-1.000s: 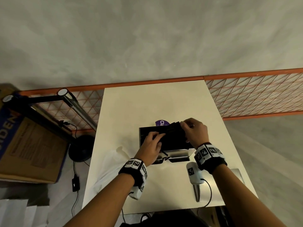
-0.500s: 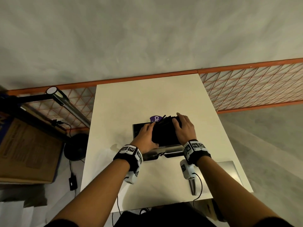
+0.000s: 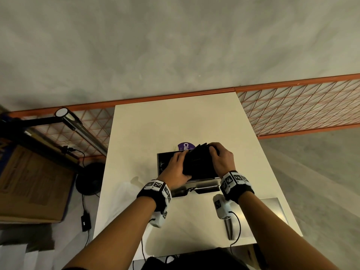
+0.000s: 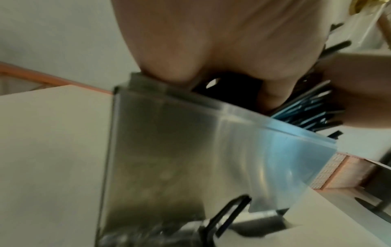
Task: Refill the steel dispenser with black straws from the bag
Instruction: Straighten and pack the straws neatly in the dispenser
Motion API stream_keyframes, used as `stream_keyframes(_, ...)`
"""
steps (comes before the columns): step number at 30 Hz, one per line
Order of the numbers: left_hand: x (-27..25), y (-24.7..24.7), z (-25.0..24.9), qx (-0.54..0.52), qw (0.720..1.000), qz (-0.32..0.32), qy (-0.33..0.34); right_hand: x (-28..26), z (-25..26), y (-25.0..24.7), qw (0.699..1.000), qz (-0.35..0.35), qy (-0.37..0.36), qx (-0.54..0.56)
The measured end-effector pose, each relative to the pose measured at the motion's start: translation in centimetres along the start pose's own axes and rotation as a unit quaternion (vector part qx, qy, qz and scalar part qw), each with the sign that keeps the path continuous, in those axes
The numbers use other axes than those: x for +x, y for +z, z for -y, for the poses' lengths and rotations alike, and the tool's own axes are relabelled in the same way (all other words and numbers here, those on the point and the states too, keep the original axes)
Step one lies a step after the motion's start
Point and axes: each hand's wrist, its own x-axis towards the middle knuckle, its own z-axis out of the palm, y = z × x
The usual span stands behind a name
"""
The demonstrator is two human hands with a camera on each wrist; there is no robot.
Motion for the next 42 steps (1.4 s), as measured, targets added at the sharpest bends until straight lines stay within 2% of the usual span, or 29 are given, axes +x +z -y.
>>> stream_keyframes(4,-1.0,0.5,0.2,-0.038,0.998,-0.052,0.024,0.3,0.7,0.1,0.998,0.05,0.017,0.027)
stream_keyframes(7,-1.2,0.6,-0.1,-0.048,0.998,-0.04,0.021,0.4,0.3,0.2,0.996,0.055,0.045,0.053)
stream_keyframes(12,-2.0,1.8,0.3,0.034,0.997,-0.046,0.047,-1.0,-0.7,0.1,0.992,0.048,0.052,0.101)
stream_keyframes(19,-4.4,3.4,0.6,0.077,0.993,-0.062,0.059,-3.1,-1.5,-0.5,0.985,0.025,0.089,0.148)
stream_keyframes(22,-5.4,4.1,0.4,0.106,0.99,-0.066,0.064,-3.6,-1.7,-1.2,0.983,0.079,0.049,0.159)
stream_keyframes(27,-6.3,4.4,-0.1,0.093,0.992,-0.074,0.048,-4.1,-1.9,-1.5,0.983,0.152,-0.001,0.102)
stream_keyframes(31,-7.0,4.3,-0.5,0.09,0.988,-0.104,0.069,-4.7,-1.7,-1.4,0.987,0.154,-0.028,0.042)
stream_keyframes(35,-6.8,3.8,-0.6,0.096,0.982,-0.136,0.091,-5.1,-2.0,-1.4,0.986,0.158,-0.051,0.035)
stream_keyframes(39,-6.4,3.6,-0.5,0.095,0.983,-0.111,0.107,-4.6,-2.1,-1.7,0.982,0.18,-0.062,0.011)
stream_keyframes(42,-6.2,3.6,-0.4,0.081,0.986,-0.102,0.102,-3.9,-2.2,-2.0,0.981,0.19,-0.036,0.011)
